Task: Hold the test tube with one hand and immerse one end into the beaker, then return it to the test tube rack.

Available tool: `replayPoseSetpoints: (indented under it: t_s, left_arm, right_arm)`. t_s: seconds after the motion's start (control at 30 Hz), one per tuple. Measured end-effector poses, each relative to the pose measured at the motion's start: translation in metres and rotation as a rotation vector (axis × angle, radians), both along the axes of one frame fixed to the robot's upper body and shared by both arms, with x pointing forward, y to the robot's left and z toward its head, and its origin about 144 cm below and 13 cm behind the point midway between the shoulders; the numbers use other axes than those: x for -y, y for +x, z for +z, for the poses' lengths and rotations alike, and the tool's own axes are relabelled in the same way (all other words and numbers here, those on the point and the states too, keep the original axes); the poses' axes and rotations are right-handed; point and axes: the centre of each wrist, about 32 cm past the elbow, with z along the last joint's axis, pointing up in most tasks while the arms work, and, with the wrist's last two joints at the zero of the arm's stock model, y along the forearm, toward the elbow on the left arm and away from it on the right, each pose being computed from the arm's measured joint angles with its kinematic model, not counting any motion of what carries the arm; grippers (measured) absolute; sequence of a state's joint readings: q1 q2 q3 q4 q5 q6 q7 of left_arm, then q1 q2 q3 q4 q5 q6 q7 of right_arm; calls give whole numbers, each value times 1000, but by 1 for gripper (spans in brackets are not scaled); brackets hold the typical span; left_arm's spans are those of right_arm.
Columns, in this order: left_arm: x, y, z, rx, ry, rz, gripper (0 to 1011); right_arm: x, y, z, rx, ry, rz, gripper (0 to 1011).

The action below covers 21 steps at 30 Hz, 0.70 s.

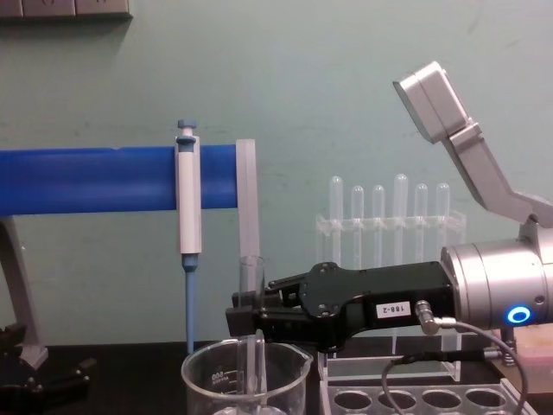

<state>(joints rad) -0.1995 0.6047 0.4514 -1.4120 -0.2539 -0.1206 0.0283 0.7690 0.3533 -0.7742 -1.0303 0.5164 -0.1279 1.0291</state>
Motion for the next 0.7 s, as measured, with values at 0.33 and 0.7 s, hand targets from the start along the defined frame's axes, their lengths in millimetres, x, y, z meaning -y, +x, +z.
replayPoseSetpoints:
  t_s: [0.33, 0.7]
  left_arm:
    - [0, 0, 0, 0, 0, 0, 1000]
    - [0, 0, 0, 0, 0, 0, 1000]
  right_arm:
    - [0, 0, 0, 0, 0, 0, 226]
    - [0, 0, 0, 0, 0, 0, 225]
